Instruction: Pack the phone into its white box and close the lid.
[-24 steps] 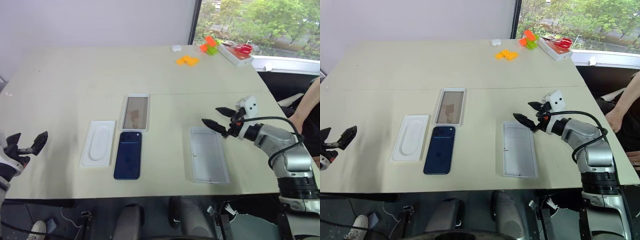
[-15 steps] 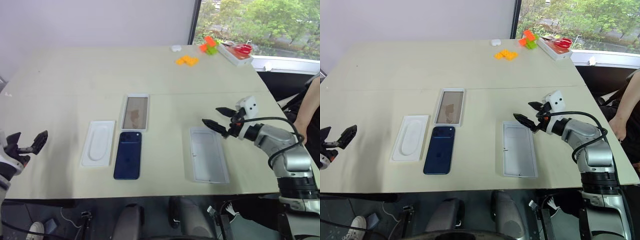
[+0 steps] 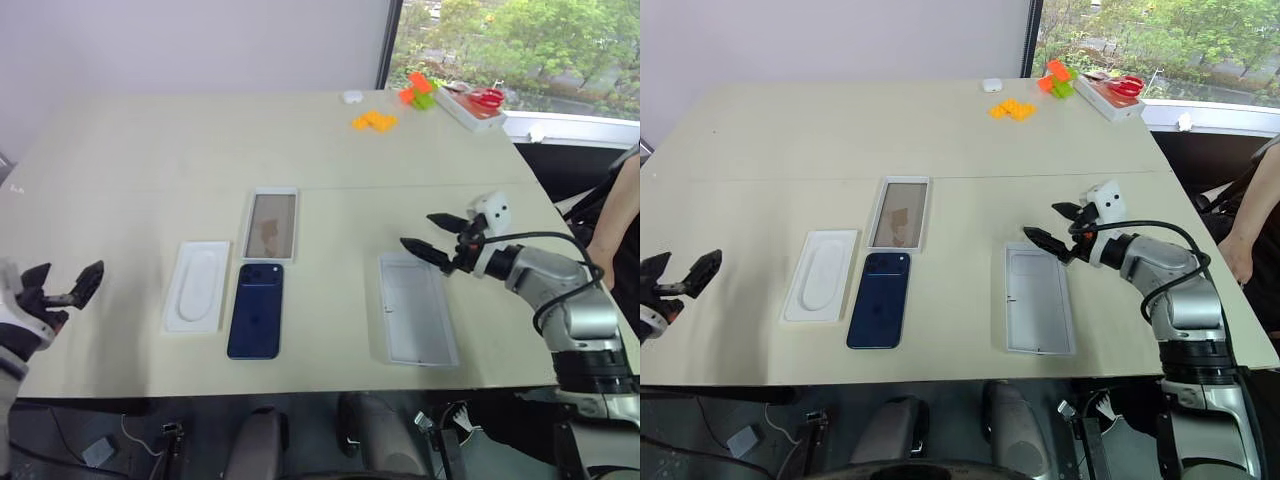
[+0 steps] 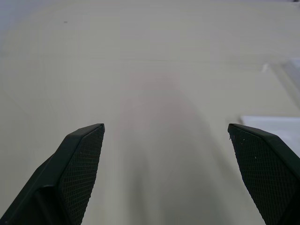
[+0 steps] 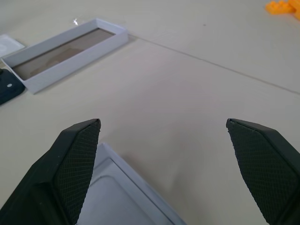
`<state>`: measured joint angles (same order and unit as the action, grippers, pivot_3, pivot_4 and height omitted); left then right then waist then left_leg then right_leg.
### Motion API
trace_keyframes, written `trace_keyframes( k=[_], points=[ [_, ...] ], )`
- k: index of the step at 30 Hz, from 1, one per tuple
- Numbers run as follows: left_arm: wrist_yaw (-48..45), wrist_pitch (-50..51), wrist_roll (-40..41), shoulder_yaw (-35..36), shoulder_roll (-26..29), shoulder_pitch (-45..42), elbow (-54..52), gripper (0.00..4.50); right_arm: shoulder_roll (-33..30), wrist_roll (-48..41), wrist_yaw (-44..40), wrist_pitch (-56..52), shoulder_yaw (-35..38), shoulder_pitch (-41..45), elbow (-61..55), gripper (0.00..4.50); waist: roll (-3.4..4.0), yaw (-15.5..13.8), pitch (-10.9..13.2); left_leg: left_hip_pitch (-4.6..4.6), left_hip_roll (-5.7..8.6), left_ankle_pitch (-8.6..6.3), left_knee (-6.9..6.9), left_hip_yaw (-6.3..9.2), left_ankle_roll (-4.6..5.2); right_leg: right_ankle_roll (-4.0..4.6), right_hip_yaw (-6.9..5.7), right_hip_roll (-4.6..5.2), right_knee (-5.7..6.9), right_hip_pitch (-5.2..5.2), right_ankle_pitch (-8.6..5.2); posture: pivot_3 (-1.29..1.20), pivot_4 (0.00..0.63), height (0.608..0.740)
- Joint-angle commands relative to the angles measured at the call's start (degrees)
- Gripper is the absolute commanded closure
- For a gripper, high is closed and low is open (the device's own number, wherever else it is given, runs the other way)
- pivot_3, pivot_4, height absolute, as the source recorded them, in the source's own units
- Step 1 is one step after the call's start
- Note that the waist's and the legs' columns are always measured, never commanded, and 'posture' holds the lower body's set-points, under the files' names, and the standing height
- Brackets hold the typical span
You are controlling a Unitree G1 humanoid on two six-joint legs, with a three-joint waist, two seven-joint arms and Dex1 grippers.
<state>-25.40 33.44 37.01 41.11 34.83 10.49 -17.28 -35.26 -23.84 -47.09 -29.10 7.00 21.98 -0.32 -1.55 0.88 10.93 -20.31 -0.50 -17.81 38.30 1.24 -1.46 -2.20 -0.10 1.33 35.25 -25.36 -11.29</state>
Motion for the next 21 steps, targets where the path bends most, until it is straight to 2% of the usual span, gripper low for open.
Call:
trace_keyframes(
  k=[1, 7, 12, 17, 21],
  points=[
    [-1.3, 1.8, 2.0, -1.6, 0.6, -0.3, -2.5, 0.06, 0.1, -1.8, -0.7, -0.8, -0.8, 1.2, -6.6, 0.0, 0.0, 0.1, 0.0, -0.01, -0.01, 0.0, 0.0, 0.01, 0.0, 0.0, 0.0, -0.03, 0.0, -0.01, 0.0, 0.0, 0.15, 0.732],
    [-3.9, 11.4, 9.4, -2.5, 2.4, 3.7, -6.9, 0.06, -0.3, -3.9, -3.9, -5.0, -7.0, 0.5, -16.1, 0.0, -0.01, 0.3, 0.0, -0.02, -0.19, -0.01, -0.03, 0.0, 0.01, -0.02, 0.07, -0.24, -0.04, -0.04, 0.01, 0.0, 0.15, 0.732],
    [3.0, 23.3, 16.1, -1.7, 2.9, 6.7, -12.6, 0.06, -0.2, -4.3, -5.5, -6.2, -11.0, -0.1, -21.0, 0.0, -0.01, 0.1, 0.0, 0.0, -0.31, -0.01, -0.04, 0.08, 0.01, -0.01, 0.07, -0.39, -0.03, -0.06, -0.01, 0.0, 0.15, 0.732],
    [10.1, 34.7, 27.3, 1.7, 3.9, 5.6, -11.1, 0.06, -0.1, -4.8, -5.6, -6.7, -11.9, -2.3, -22.4, 0.0, -0.03, 0.0, 0.0, 0.02, -0.32, -0.01, -0.02, 0.18, 0.01, 0.03, 0.04, -0.45, -0.03, -0.05, -0.04, 0.0, 0.15, 0.732],
    [14.3, 40.0, 34.0, 2.1, 4.2, 4.5, -8.1, 0.06, -0.3, -4.4, -5.6, -6.4, -12.6, -3.7, -23.3, 0.0, -0.01, 0.1, 0.0, 0.01, -0.3, -0.01, -0.03, 0.18, 0.01, 0.03, 0.04, -0.5, -0.03, -0.06, -0.03, 0.0, 0.15, 0.732]
  ],
)
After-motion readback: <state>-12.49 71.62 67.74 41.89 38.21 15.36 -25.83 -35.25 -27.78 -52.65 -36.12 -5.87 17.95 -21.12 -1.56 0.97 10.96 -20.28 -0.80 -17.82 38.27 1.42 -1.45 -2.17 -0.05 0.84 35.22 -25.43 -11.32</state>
